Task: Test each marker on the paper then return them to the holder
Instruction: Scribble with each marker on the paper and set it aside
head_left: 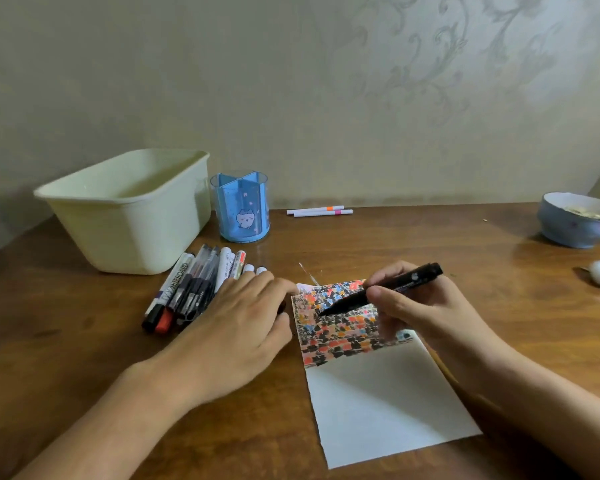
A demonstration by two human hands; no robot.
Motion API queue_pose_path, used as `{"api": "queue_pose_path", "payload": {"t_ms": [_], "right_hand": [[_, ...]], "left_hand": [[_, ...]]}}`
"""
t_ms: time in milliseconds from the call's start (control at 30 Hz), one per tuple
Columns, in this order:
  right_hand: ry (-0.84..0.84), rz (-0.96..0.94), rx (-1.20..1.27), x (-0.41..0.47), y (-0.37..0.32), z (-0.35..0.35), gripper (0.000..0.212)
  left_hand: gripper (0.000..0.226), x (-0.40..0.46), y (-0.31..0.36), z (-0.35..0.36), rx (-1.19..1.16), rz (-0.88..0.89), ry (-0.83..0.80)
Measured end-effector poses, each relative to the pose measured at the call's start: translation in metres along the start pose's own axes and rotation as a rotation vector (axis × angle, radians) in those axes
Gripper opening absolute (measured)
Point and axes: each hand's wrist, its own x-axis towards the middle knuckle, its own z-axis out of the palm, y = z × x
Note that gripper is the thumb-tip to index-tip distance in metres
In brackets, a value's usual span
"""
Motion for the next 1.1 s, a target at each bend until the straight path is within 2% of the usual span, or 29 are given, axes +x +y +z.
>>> {"api": "queue_pose_path", "payload": {"t_ms": [133, 233, 333, 433, 600, 700, 833, 900, 1100], "right_hand": [[0.001, 0.043, 0.098, 0.0001, 0.001, 0.0011, 0.027], [-0.016, 0.055, 0.149, 0.0005, -0.0006, 0.0017, 0.022], [-0.047, 0.033, 0.178, 0.0004, -0.0012, 0.0001, 0.047], [-0.057, 0.034, 0.19, 0.0004, -0.0014, 0.0, 0.052], [-0.084, 0.05, 0.183, -0.0005, -0.0014, 0.0025, 0.048], [-0.093, 0.067, 0.191, -0.0019, -0.0007, 0.0037, 0.031], [-0.12, 0.073, 0.168, -0.002, 0.0007, 0.0034, 0.045], [-0.114, 0.065, 0.161, -0.0016, 0.0001, 0.0019, 0.043], [-0.13, 0.065, 0.099, -0.0033, -0.0008, 0.0014, 0.013]], "left_hand": [[0.028, 0.0045, -0.0014, 0.0008, -0.054, -0.001, 0.024], [0.023, 0.0072, -0.0013, -0.0011, -0.151, -0.032, 0.053], [0.025, 0.007, -0.001, -0.0023, -0.203, -0.041, 0.083], [0.03, 0.0074, 0.0002, -0.0017, -0.215, -0.044, 0.08], [0.035, 0.0064, 0.0037, -0.0018, -0.244, -0.049, 0.07], [0.038, 0.0055, 0.0053, -0.0032, -0.277, -0.051, 0.069], [0.042, 0.0043, 0.0054, -0.0037, -0.298, -0.044, 0.058], [0.042, 0.0036, 0.0051, -0.0041, -0.301, -0.039, 0.054], [0.044, 0.0024, 0.0072, -0.0033, -0.309, -0.004, 0.043]]}}
